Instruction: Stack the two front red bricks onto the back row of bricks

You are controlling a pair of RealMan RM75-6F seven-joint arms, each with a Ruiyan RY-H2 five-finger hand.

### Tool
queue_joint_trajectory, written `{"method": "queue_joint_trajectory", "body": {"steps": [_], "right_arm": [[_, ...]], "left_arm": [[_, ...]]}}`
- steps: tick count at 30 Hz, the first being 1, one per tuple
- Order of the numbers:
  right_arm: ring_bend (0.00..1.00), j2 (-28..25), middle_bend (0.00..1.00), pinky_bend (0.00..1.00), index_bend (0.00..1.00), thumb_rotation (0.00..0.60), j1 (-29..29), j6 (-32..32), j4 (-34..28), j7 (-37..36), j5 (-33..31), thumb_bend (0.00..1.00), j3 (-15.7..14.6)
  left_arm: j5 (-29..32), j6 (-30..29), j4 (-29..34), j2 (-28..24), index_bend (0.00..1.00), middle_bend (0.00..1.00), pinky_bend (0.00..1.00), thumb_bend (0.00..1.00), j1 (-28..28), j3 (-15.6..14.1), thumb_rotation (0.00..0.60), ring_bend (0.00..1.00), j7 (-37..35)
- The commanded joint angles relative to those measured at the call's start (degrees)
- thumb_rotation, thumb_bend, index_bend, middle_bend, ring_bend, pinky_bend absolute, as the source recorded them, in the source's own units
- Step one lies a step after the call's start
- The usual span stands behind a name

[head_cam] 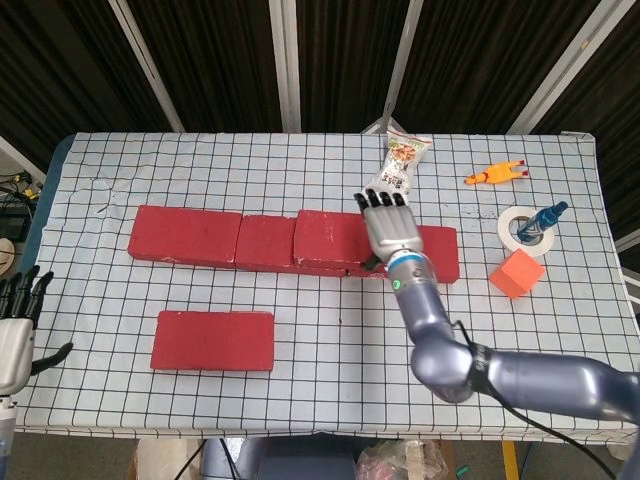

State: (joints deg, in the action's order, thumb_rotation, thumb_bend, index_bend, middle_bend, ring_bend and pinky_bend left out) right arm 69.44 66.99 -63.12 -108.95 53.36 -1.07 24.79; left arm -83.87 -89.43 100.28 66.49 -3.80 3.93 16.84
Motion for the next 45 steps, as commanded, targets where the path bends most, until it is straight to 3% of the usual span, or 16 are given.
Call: {"method": "queue_joint_trajectory", "body": {"steps": [1,5,10,14,19,25,33,40,45], "right_arm": [[0.00,-12.0,0.00,0.00,0.02,0.600,-14.9,-4.9,-11.2,-12.2,17.8,0.18,-6.0],[0.00,-15.9,0.00,0.00,0.02,0.600,-26.1,-7.0,-11.0,-23.5,33.2,0.18,-11.1],[0.00,-18.6,0.00,0.00,0.02,0.600,-38.7,-10.2,-6.0,-39.6,50.1,0.18,-16.6],[0.00,-19.1,0.00,0.00,0.02,0.600,-45.9,-13.8,-2.6,-47.4,59.7,0.18,-20.6],[0.00,-16.4,0.00,0.00,0.02,0.600,-54.0,-20.9,0.3,-51.7,68.2,0.18,-25.0],[0.00,-13.1,0.00,0.00,0.02,0.600,-59.8,-25.2,2.1,-53.5,75.2,0.18,-28.6],[0.00,-12.8,0.00,0.00,0.02,0.600,-62.1,-25.8,0.2,-50.7,77.6,0.18,-28.6],[0.00,-12.7,0.00,0.00,0.02,0.600,-62.9,-24.8,-0.5,-49.4,78.1,0.18,-27.8],[0.00,-12.6,0.00,0.00,0.02,0.600,-63.3,-24.5,-0.5,-48.7,78.4,0.18,-27.3]], "left_arm": [[-0.5,0.7,-0.3,0.5,0.03,0.00,0.04,0.00,-0.3,-0.4,0.600,0.00,-0.2],[-1.0,2.6,0.4,0.7,0.03,0.00,0.03,0.00,-1.0,-1.2,0.600,0.00,-0.3],[-2.1,4.6,1.6,0.8,0.03,0.00,0.03,0.00,-1.9,-2.1,0.600,0.00,-1.8],[-1.7,7.4,4.4,-0.1,0.03,0.00,0.02,0.00,-3.1,-2.5,0.600,0.00,0.8],[0.3,10.7,10.0,-1.7,0.03,0.00,0.02,0.00,-5.0,-2.2,0.600,0.00,4.7],[5.8,15.7,17.3,-3.5,0.00,0.00,0.01,0.00,-8.1,-1.4,0.600,0.00,12.4],[17.5,22.8,25.7,-4.4,0.00,0.00,0.01,0.00,-14.9,-0.7,0.600,0.00,25.7],[28.6,22.5,27.1,0.4,0.00,0.00,0.01,0.00,-21.0,-0.3,0.600,0.00,37.2],[33.3,21.4,25.9,4.6,0.00,0.00,0.01,0.00,-24.0,-0.7,0.600,0.00,40.6]]}}
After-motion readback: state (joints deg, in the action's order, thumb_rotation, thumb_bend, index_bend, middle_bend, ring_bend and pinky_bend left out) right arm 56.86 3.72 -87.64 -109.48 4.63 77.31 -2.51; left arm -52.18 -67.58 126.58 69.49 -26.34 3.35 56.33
